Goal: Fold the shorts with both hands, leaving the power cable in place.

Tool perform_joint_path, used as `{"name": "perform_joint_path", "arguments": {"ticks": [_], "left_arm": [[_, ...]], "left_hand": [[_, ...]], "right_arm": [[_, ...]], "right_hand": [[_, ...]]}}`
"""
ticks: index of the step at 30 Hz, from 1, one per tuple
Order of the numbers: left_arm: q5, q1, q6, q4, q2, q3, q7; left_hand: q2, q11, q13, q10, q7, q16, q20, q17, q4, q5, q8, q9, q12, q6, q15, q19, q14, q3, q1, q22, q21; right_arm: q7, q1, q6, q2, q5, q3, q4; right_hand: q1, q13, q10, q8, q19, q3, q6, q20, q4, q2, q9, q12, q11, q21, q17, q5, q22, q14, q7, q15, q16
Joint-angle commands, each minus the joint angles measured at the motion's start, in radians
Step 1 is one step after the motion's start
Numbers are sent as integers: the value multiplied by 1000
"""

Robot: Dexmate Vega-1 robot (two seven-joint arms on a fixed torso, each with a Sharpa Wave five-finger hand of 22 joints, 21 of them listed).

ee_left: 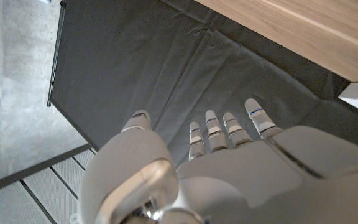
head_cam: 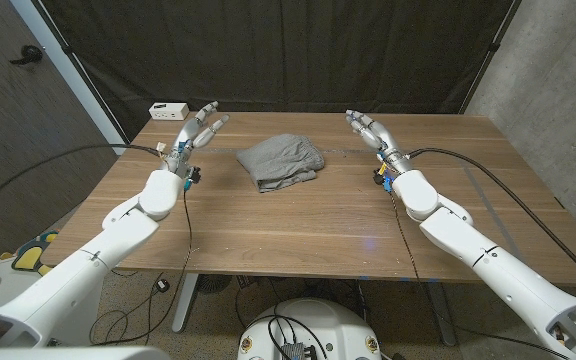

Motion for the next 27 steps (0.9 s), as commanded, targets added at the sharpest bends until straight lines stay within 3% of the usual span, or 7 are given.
{"name": "perform_joint_path", "arguments": {"ticks": [1, 5, 8, 12, 16, 23, 27], "left_arm": [[-171, -26, -120, 91, -43, -3, -109], [-217, -36, -152, 121, -58, 2, -151], [-243, -40, -175, 142, -67, 5, -174], [-282, -42, -196, 162, -81, 5, -201], [-317, -37, -207, 166, -83, 5, -231], [-314, -16, -201, 155, -83, 15, -225], [-313, -9, -205, 154, -88, 21, -221]], "left_hand": [[12, -7, 0, -23, 1, -1, -13, -1, 8, 0, 1, 0, -5, -14, -1, -48, -22, 1, -17, 0, -5], [58, -6, -7, -42, 40, 3, -54, -4, 30, 9, 3, -1, -2, -34, -9, -47, -46, 21, -36, -2, -9], [79, -8, -11, -71, 78, 4, -71, -4, 69, 17, -2, -1, -2, -75, -6, -55, -76, 40, -67, -3, -15], [85, 3, -14, -98, 107, 6, -103, -5, 114, 30, 1, -1, -2, -105, 0, -63, -99, 65, -103, -6, -22], [85, 7, -15, -105, 120, 7, -128, -6, 128, 37, 2, -1, 0, -116, -1, -63, -106, 78, -118, -7, -25], [79, 7, -16, -116, 120, 6, -140, -7, 133, 41, 2, -1, -1, -127, -7, -67, -116, 85, -131, -9, -28], [69, 4, -16, -128, 122, 3, -136, -8, 132, 42, 0, -1, -2, -141, -7, -73, -128, 84, -141, -10, -33]], "right_arm": [[-25, -58, 125, 39, 133, 57, 39], [-58, -84, 166, 62, 149, 74, 48], [-58, -102, 178, 66, 172, 85, 39], [-55, -121, 213, 77, 202, 98, 44], [-65, -140, 241, 90, 224, 116, 43], [-129, -210, 222, 60, 124, 121, -54], [-123, -228, 270, 74, 139, 129, -50]], "right_hand": [[-17, 2, -7, 1, -10, -8, -8, 1, 3, -3, 1, -2, 4, -3, 1, 7, 3, -8, -1, 2, -5], [-34, 1, -14, 4, -17, -19, -13, 0, 10, -9, 1, -1, 5, -4, -1, 9, 2, -16, -3, 4, -8], [-44, 1, -19, 4, -19, -25, -18, -9, 14, -12, 1, -1, 5, -4, -3, 11, 2, -21, -1, 4, -11], [-63, 0, -27, 5, -13, -36, -30, -42, 21, -18, 0, 1, 13, -1, -9, 16, 1, -40, 13, 8, -20], [-80, -1, -31, 5, -7, -45, -42, -61, 28, -21, 0, 3, 29, 1, -13, 20, 0, -50, 33, 20, -24], [-91, -1, -31, 8, -9, -51, -42, -74, 32, -23, 0, 5, 33, 1, -16, 23, -1, -56, 43, 28, -26], [-93, -1, -31, 9, -10, -52, -41, -73, 31, -24, -1, 5, 31, 0, -18, 24, -1, -57, 40, 30, -26]]}}
